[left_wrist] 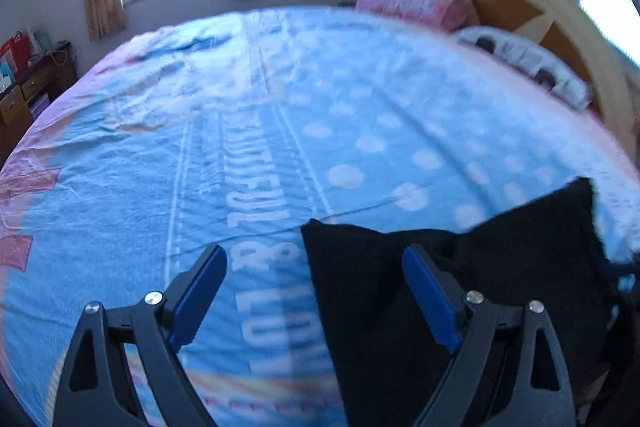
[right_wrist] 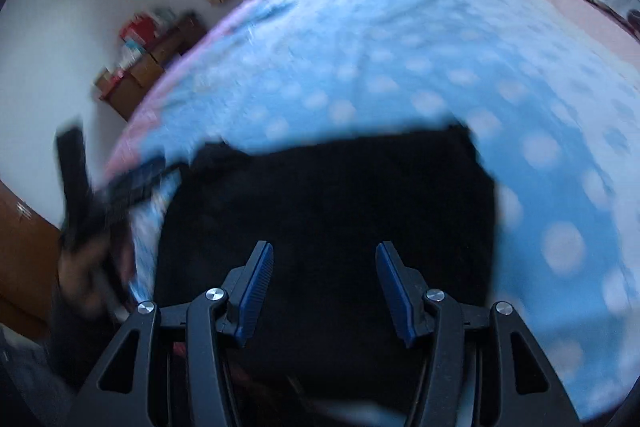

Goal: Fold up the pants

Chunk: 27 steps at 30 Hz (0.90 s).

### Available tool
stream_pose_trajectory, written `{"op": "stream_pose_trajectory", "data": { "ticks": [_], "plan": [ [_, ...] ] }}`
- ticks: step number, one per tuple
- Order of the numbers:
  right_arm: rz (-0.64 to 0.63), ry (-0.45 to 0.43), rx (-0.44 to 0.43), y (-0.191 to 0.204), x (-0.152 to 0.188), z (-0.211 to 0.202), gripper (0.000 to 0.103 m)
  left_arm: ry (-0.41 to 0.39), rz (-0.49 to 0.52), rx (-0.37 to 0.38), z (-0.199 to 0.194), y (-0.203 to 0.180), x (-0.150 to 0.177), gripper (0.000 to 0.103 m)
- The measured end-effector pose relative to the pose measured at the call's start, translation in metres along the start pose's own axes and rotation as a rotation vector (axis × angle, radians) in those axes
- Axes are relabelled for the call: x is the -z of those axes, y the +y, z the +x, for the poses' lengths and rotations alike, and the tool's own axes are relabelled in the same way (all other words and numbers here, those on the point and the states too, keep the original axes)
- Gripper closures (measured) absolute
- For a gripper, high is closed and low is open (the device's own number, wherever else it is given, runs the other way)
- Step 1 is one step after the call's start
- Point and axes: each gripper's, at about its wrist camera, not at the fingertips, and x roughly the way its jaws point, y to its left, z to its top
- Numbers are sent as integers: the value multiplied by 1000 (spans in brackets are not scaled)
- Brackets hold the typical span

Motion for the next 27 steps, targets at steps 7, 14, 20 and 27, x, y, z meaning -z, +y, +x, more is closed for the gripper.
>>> {"op": "stream_pose_trajectory", "data": {
  "ticks": [7, 14, 20, 27],
  "plan": [
    [-145, 16, 149, 1, 34, 9, 47, 77, -38, 4, 33, 1, 2, 0],
    [-178, -103, 162, 13, 39, -15, 47, -53, -24, -31, -33, 0, 20, 2],
    [-207, -126, 93, 23, 52, -12, 47, 12, -23, 24, -50, -14, 65, 2],
    [-231, -100, 102, 15, 61, 3, 46, 58, -70, 21, -32, -19, 84, 0]
  ]
}}
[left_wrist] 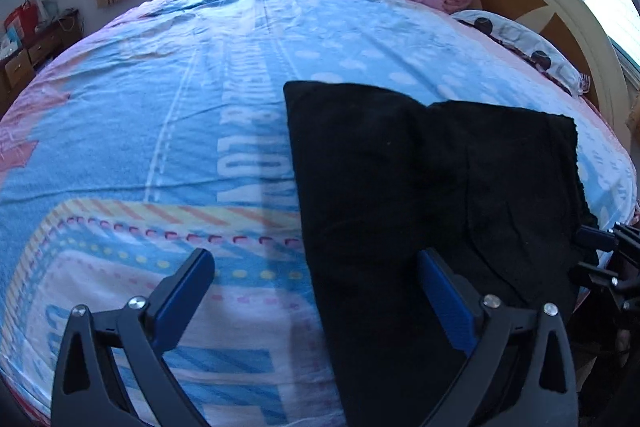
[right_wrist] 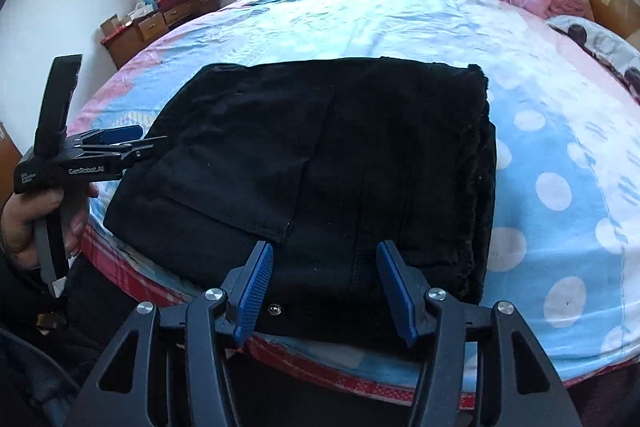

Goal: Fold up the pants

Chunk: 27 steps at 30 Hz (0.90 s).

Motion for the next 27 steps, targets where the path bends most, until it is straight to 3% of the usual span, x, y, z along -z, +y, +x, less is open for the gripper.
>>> {"op": "stream_pose_trajectory", "data": {
  "ticks": [10, 17, 20, 24, 27],
  "plan": [
    [10, -17, 36, 15, -4, -7, 45, 0, -3, -1, -19, -1, 12, 0],
    [65, -115, -42, 10, -15, -27, 45, 24, 14, 29, -32, -7, 32, 0],
    [65, -108, -58, 15, -18, -18, 44, 34, 35, 18, -26, -13, 38, 0],
    [58, -10, -42, 14, -13, 14, 42, 28, 26, 25, -19, -11, 41, 0],
    [49, -12, -44, 13, -12, 20, 42, 15, 42, 16, -18, -14, 42, 0]
  ]
}}
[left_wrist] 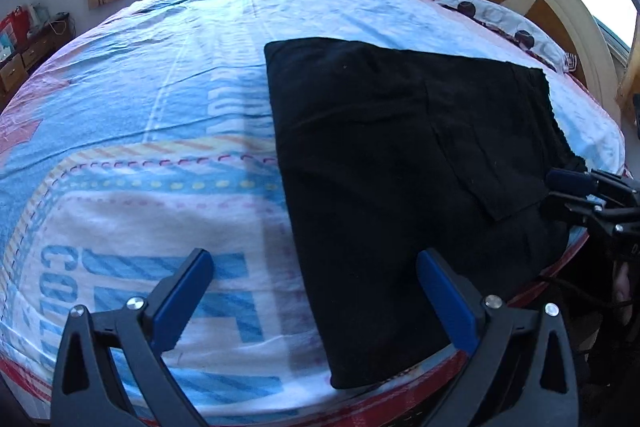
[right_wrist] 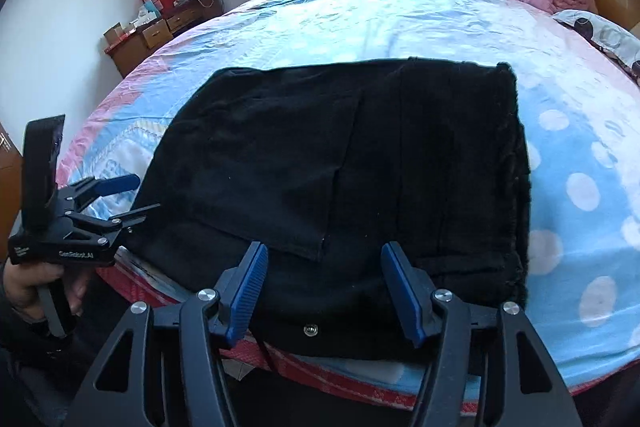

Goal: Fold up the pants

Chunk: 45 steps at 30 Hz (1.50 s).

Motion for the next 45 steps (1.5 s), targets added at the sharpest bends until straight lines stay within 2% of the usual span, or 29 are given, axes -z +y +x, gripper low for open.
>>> {"op": "stream_pose_trajectory", "data": {
  "ticks": [7, 10, 14, 18, 23, 27, 30, 35, 37, 41, 45],
  "plan": [
    [4, -7, -5, 0, -4, -7, 42, -16, -17, 13, -11, 5, -7, 0],
    [14, -34, -14, 1, -4, -19, 42, -60, -24, 30, -19, 7, -16, 0],
    [43, -97, 17, -11, -11, -37, 42, -68, -27, 57, -13, 9, -28, 0],
    [144, -152, 61, -41, -19, -53, 41, -55, -24, 91, 0, 7, -41, 0],
    [326, -99, 83, -91, -21, -37, 41, -24, -29, 134, 20, 6, -55, 0],
    [381, -70, 56, -106, -18, -21, 41, 4, -57, 174, 31, 7, -60, 0],
    [383, -84, 37, -109, -19, -18, 41, 8, -38, 172, 35, 3, -61, 0],
    [370, -71, -13, -106, -21, -7, 41, 24, 15, 125, 43, -10, -66, 0],
    [338, -66, -1, -100, -22, -1, 41, 32, 34, 113, 44, -11, -66, 0],
    [425, -90, -57, -115, -20, -1, 44, 50, 48, 117, 44, -10, -66, 0],
    [365, -83, -1, -102, -21, 2, 47, 46, 51, 115, 44, -11, -66, 0]
  ]
}}
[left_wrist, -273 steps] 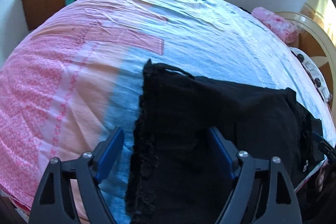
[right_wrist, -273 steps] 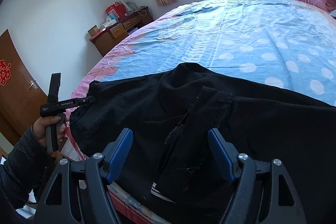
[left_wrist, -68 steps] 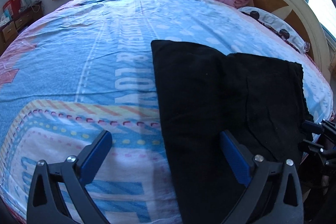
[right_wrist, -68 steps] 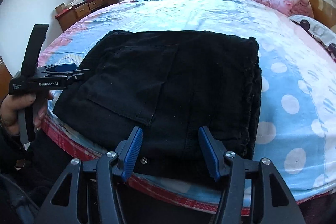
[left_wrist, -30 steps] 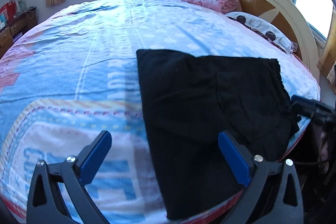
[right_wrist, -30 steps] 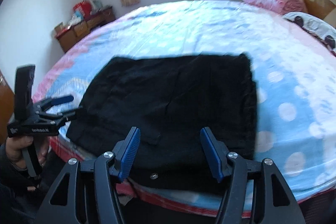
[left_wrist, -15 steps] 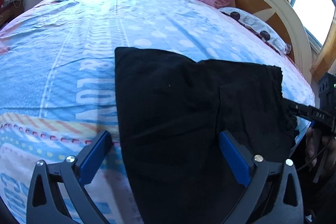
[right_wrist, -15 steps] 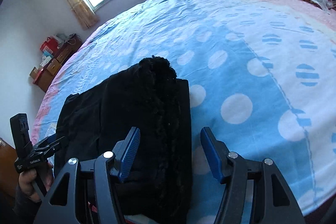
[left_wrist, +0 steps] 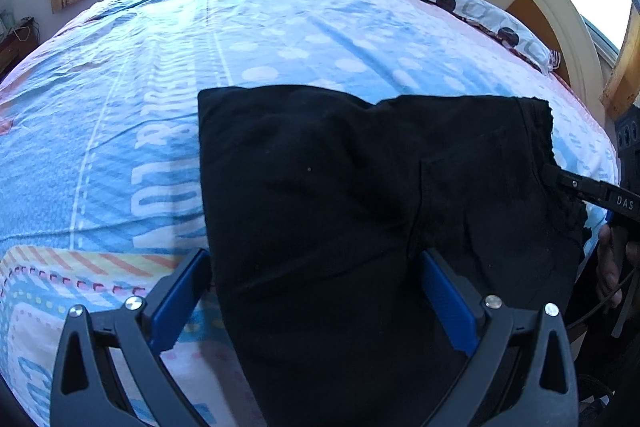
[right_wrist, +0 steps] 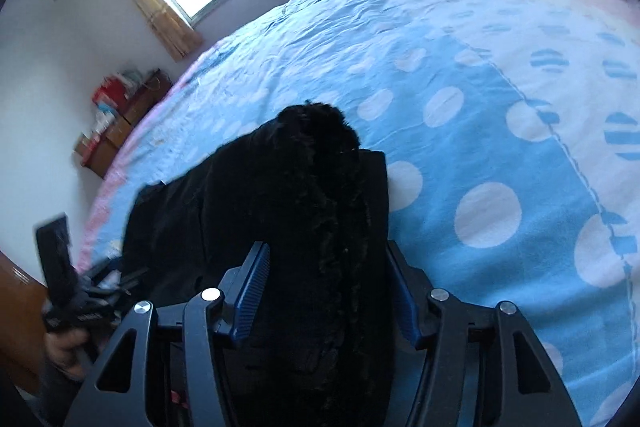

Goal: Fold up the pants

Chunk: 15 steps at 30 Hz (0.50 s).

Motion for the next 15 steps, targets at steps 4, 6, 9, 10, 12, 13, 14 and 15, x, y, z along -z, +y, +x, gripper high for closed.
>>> {"op": "stream_pose_trajectory", "data": {
  "ticks": [4, 6, 9, 10, 12, 13, 14, 15],
  "plan": [
    [73, -1, -83, -11, -1, -4, 63, -24, 5, 13, -4, 1, 4, 3],
    [60, 19, -76, -10, 0, 2, 64, -35, 19, 11, -5, -3, 5, 11],
    [35, 13, -62, -3, -1, -1, 67, -39, 18, 16, -10, -9, 4, 19],
    [10, 3, -52, 3, 0, -3, 68, -41, 25, 15, -10, -10, 4, 19],
    [-40, -3, -34, 12, 3, -4, 68, -40, 23, 25, -8, -8, 4, 19],
    [-39, 2, -24, 11, 4, 0, 68, -41, 21, 35, -7, -7, 3, 20],
    [-16, 8, -37, 5, 3, 2, 68, -41, 25, 36, -7, -7, 3, 24],
    [11, 14, -60, -1, 2, 4, 68, -46, 28, 39, -10, -8, 3, 37]
  ]
}}
